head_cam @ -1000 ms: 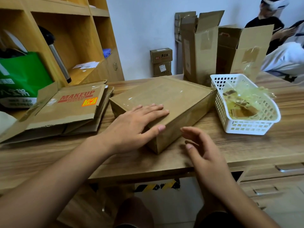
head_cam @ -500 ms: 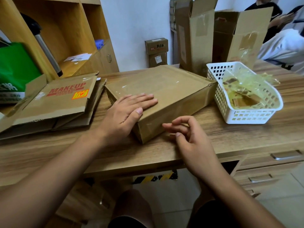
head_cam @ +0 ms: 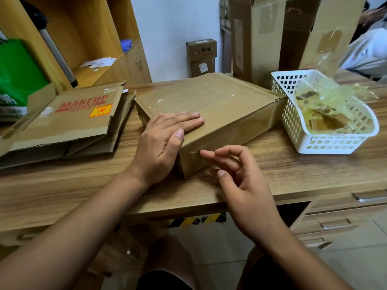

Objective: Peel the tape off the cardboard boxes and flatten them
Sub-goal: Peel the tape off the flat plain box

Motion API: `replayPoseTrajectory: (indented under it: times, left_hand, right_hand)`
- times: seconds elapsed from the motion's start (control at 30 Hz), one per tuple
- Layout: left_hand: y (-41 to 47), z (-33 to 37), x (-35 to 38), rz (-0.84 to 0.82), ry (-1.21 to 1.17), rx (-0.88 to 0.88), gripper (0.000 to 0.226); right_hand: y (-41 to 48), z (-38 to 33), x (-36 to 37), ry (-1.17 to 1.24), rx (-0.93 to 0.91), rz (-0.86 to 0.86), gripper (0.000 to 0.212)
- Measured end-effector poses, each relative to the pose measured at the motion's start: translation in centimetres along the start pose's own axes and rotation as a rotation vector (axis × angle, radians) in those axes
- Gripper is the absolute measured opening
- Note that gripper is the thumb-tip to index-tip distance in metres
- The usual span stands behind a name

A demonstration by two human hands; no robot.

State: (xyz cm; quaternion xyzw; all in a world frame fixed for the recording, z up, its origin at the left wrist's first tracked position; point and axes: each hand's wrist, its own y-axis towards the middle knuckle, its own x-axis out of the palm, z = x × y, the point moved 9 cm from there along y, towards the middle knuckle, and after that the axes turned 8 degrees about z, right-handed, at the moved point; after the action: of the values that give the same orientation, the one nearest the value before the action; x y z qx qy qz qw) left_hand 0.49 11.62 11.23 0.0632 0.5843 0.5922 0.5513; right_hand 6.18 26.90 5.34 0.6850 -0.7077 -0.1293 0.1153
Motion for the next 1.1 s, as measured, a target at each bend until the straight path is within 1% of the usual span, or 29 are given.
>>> replayPoseTrajectory:
  times: [0.17, 0.33, 0.5, 0.67, 0.9, 1.1]
  left_hand:
    - [-0.1, -0.1, 0.1, 0.046, -0.011, -0.007, 0.048]
    - [-0.1, -0.2, 0.0, 0.068, -0.011, -0.003, 0.049]
    - [-0.2, -0.3, 0.0, 0.076, -0.012, -0.008, 0.049]
    - [-0.2, -0.4, 0.0, 0.082, -0.018, -0.008, 0.049]
    - [-0.2, -0.4, 0.0, 0.093, -0.010, -0.014, 0.049]
    - [-0.3, -0.5, 0.0, 0.097, 0.002, -0.024, 0.048]
  right_hand:
    - [-0.5, -0.3, 0.9, 0.042, -0.055, 0.023, 0.038]
    - [-0.9, -0.4, 1.3, 0.000, -0.074, 0.036, 0.040]
    - [-0.8, -0.2, 1.8, -0.016, -0.080, 0.007, 0.034]
    - [-0.7, -0.5, 1.1, 0.034, -0.145, 0.101, 0.042]
    - [-1.0, -0.9, 1.8, -0.096, -0.226, 0.111, 0.044]
    - [-0.9, -0.4, 2.2, -0.212, -0.198, 0.071, 0.034]
